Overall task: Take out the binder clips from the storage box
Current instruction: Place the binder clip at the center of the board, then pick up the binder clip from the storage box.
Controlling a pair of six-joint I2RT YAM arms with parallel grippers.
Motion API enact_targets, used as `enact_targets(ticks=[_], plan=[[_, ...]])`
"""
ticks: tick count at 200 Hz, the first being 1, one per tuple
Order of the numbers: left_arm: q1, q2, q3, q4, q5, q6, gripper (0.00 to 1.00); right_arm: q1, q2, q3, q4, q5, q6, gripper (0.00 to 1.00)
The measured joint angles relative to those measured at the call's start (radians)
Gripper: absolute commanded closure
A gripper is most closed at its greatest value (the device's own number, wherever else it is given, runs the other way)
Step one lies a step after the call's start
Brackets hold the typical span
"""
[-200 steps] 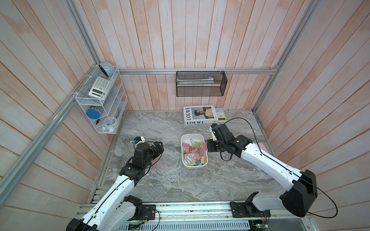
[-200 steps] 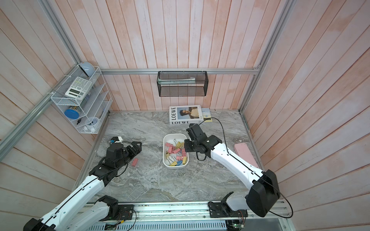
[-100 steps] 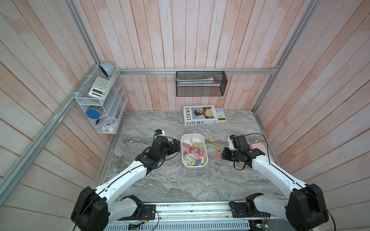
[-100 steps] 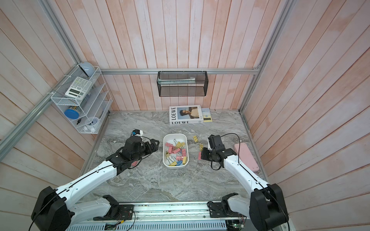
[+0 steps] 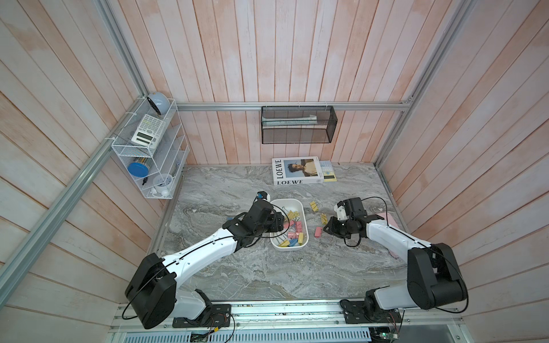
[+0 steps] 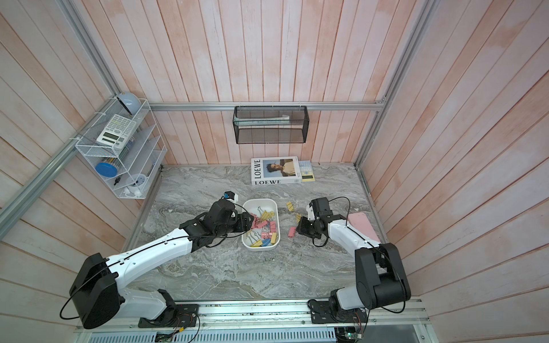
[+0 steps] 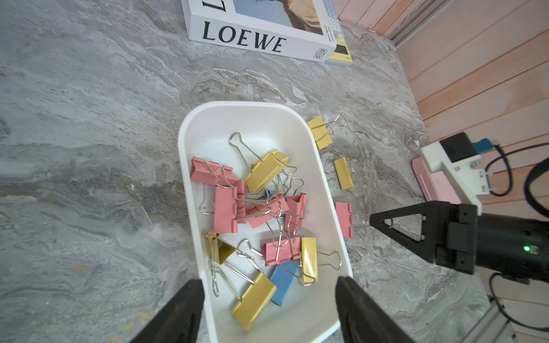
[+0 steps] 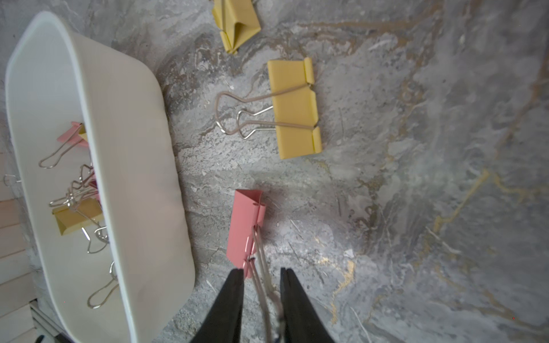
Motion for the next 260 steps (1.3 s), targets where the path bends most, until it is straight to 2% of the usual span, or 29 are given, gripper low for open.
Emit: enact_targets(ticks=[20, 43, 61, 69, 96, 124, 211, 237, 251, 260], plan=[[-0.026, 0.051, 0.037, -0.022, 0.005, 0.032, 0.38, -0.001, -0.016, 0.001, -0.039, 0.026, -0.003, 0.5], [-0.051, 0.117, 0.082, -0.051, 0.019, 0.066, 0.44, -0.001, -0.066, 0.003, -0.078, 0.055, -0.007, 0.42], [-0.076, 0.171, 0.118, -0.07, 0.024, 0.097, 0.46, -0.002, -0.114, 0.011, -0.101, 0.065, -0.014, 0.28], [-0.086, 0.195, 0.134, -0.079, 0.027, 0.111, 0.51, -0.002, -0.132, 0.018, -0.108, 0.069, -0.013, 0.25], [-0.117, 0.274, 0.192, -0.117, 0.035, 0.169, 0.55, -0.002, -0.191, 0.037, -0.129, 0.072, -0.006, 0.14], [-0.138, 0.333, 0.238, -0.156, 0.039, 0.223, 0.56, -0.002, -0.233, 0.043, -0.148, 0.072, 0.0, 0.12], [-0.16, 0.394, 0.296, -0.237, 0.036, 0.352, 0.57, -0.002, -0.25, 0.043, -0.178, 0.071, 0.001, 0.12], [-0.166, 0.423, 0.312, -0.254, 0.031, 0.388, 0.61, -0.002, -0.25, 0.044, -0.181, 0.07, 0.001, 0.11], [-0.166, 0.436, 0.322, -0.266, 0.022, 0.401, 0.71, -0.002, -0.251, 0.045, -0.186, 0.069, 0.001, 0.11], [-0.166, 0.441, 0.326, -0.271, 0.016, 0.417, 0.73, -0.002, -0.252, 0.045, -0.189, 0.069, 0.001, 0.11]])
